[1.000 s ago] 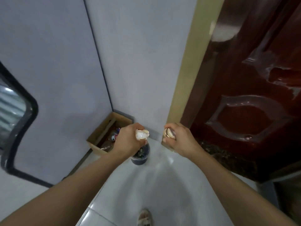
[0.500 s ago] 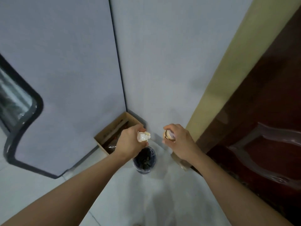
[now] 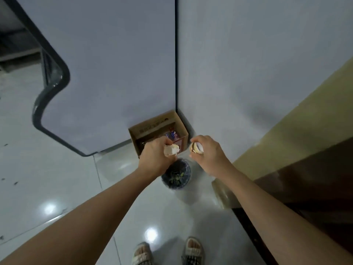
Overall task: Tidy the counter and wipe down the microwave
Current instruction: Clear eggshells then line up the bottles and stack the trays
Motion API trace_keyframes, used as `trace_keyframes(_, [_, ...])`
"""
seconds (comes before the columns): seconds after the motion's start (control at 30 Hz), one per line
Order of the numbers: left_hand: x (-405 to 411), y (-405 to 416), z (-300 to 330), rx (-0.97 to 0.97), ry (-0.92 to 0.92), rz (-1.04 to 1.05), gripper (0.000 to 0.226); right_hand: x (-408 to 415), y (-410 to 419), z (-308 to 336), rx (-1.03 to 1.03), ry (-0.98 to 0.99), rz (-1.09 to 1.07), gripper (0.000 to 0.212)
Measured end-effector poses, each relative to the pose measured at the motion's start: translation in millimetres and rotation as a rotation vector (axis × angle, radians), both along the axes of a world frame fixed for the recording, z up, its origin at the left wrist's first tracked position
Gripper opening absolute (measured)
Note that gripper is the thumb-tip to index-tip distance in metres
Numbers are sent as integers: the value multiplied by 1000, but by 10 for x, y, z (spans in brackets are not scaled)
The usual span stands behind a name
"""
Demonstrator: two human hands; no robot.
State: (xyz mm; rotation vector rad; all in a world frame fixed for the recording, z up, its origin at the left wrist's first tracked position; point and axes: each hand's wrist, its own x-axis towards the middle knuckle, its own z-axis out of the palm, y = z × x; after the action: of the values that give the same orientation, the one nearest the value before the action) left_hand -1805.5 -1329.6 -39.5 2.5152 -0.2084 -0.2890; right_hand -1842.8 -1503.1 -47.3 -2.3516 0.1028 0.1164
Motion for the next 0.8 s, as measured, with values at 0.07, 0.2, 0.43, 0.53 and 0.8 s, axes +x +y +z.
trace_keyframes(0.07, [25, -64, -189, 13, 10, 31, 38, 64, -42, -218, 0, 10, 21, 38])
trace_keyframes(0.2, [96, -133, -693, 22, 54, 87, 37, 214, -74, -702, -34, 68, 49, 39])
trace_keyframes(0.43, [296, -56, -1900, 43, 126, 116, 41, 468, -56, -1779, -27, 153, 32, 39])
trace_keyframes(0.53, [384, -24, -2504, 38, 133, 124, 41, 567, -16, -2357, -27, 176, 31, 40])
trace_keyframes(0.8, [587, -10, -4069, 46, 119, 90, 43, 739, 99, -3927, -66, 186, 58, 44])
